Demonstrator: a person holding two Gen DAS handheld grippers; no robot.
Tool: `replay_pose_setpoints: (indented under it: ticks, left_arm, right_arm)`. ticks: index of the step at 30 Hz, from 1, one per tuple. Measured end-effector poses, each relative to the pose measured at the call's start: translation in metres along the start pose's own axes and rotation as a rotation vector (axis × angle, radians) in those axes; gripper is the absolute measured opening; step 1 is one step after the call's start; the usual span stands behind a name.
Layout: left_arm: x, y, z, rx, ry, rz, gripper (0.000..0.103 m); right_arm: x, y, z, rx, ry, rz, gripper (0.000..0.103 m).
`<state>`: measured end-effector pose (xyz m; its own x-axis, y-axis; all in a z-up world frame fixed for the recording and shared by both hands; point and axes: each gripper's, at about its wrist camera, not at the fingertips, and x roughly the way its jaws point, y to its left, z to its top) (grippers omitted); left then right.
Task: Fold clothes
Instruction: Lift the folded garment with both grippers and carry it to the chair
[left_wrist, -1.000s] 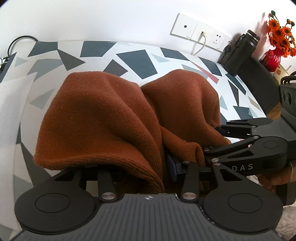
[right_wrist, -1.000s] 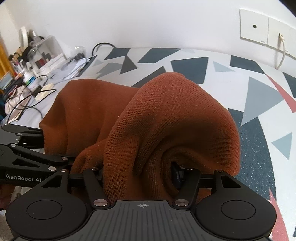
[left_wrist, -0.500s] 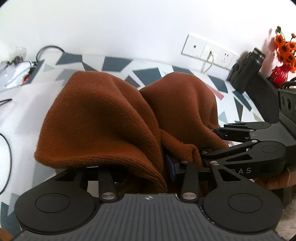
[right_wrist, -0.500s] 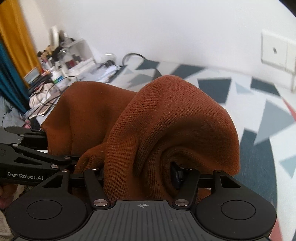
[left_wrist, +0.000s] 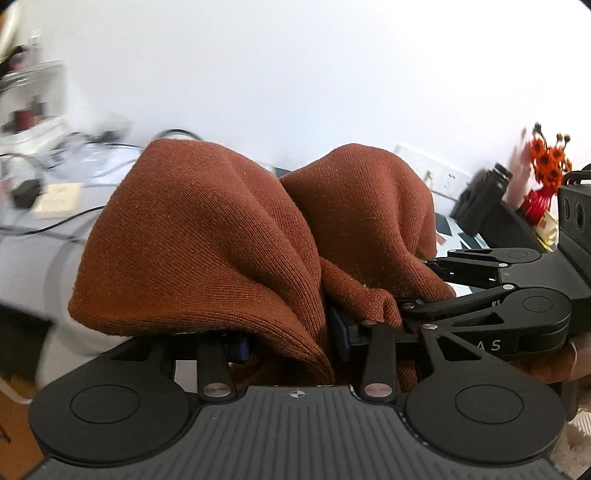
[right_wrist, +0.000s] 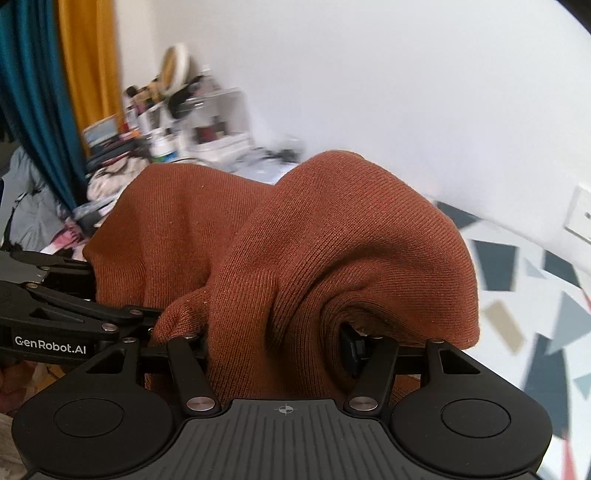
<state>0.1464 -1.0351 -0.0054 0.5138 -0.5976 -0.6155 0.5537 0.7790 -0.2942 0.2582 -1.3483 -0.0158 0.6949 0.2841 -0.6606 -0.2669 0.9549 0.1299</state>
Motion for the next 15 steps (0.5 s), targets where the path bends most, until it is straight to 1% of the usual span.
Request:
replay_pose_setpoints:
  ticks: [2, 5, 7, 11, 15]
  left_arm:
    - [-0.031, 0.031, -0.012, -0.036, -0.017, 0.020, 0.041]
    - [-0.078, 0.073, -0.032, -0.099, -0.047, 0.089, 0.041]
    - [-0.110, 0.099, -0.046, -0.145, -0.069, 0.144, 0.041]
    - [-0.172, 0.142, -0.074, -0.255, -0.126, 0.285, 0.041]
    - [-0.229, 0.178, -0.107, -0.391, -0.188, 0.433, 0.041]
  right_arm:
    - [0.008, 0.043, 0.007, -0.034, 0.012, 0.014, 0.055]
    - [0.022, 0.112, 0.019, -0.096, 0.035, 0.066, 0.055]
    - [0.034, 0.153, 0.026, -0.148, 0.047, 0.117, 0.055]
    - [0.057, 0.239, 0.040, -0.263, 0.066, 0.251, 0.055]
    - [0.080, 0.328, 0.053, -0.395, 0.082, 0.401, 0.055]
